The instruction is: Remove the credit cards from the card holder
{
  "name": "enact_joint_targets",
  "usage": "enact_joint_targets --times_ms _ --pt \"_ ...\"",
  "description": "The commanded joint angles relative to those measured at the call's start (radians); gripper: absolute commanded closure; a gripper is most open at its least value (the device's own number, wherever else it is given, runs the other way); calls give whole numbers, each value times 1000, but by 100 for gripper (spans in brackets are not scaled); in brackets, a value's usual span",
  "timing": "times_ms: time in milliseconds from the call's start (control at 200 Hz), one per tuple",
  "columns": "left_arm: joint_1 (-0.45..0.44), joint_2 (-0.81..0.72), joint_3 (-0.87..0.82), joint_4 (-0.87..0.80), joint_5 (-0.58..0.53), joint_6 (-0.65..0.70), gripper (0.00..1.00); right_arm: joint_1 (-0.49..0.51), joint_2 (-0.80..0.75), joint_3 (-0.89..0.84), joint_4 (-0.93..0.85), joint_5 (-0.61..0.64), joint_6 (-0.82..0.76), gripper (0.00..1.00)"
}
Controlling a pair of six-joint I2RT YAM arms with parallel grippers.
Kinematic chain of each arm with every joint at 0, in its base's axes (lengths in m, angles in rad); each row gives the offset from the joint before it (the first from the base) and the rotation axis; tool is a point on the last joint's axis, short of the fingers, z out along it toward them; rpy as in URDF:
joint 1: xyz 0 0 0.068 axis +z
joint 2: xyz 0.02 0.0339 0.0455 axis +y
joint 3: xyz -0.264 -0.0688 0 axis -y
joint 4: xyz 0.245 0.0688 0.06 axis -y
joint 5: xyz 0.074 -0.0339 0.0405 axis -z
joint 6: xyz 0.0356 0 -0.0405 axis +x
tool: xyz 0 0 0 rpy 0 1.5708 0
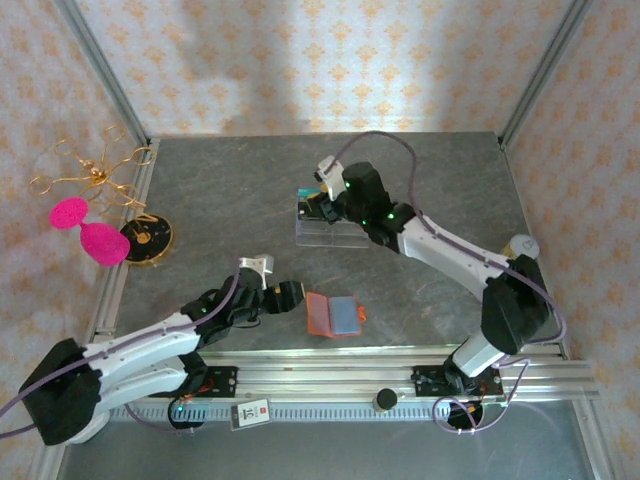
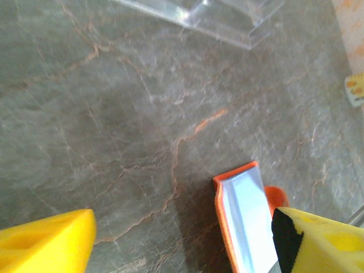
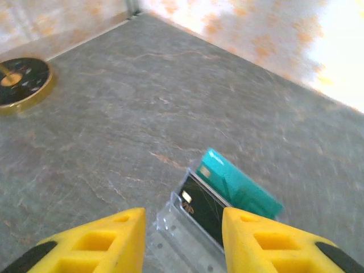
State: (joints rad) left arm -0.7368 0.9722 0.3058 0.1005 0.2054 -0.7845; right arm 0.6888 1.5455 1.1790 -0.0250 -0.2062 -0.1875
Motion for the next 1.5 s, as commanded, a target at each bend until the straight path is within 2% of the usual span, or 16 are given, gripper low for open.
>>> enact_joint_targets --times_ms 0,40,75,195,260,285,300,315,440,696,811,1011,1191,1291,1407,1492 --pt "7 23 -4 81 27 4 15 8 -69 -131 41 277 354 60" --pt "7 10 -20 110 -5 2 12 8 -111 -210 44 336 407 59" --pt "7 -6 -32 141 -38 4 2 8 -150 -273 45 385 438 58" --pt "10 -57 3 143 -218 53 1 8 -319 -449 27 590 581 51" --pt "14 -78 35 134 -343 92 1 7 -423 -526 25 673 644 31" --pt "14 -84 50 125 -404 102 1 6 -453 -549 28 705 661 19" --pt "17 -87 63 116 -443 104 1 5 -476 -568 33 725 671 3" --pt "21 -88 72 107 -478 105 1 5 -486 -576 37 735 675 1" --pt "58 -65 136 139 -758 163 1 0 -549 -610 14 845 720 0" --pt "337 141 303 172 -875 337 1 -24 -552 -565 -36 995 756 0" --pt "486 247 318 225 -803 414 1 -61 -539 -546 -60 975 768 0" --pt "526 416 210 500 -847 662 1 -83 -512 -545 -83 1026 821 0" --pt "596 498 92 858 -760 778 0 -85 -516 -574 74 861 550 0" --pt "678 517 51 932 -613 708 1 -91 -538 -611 147 914 518 0" --pt "686 517 13 993 -559 710 0 -125 -563 -680 317 907 439 0" --pt "688 533 -100 1202 -477 736 0 -182 -560 -710 414 871 386 0"
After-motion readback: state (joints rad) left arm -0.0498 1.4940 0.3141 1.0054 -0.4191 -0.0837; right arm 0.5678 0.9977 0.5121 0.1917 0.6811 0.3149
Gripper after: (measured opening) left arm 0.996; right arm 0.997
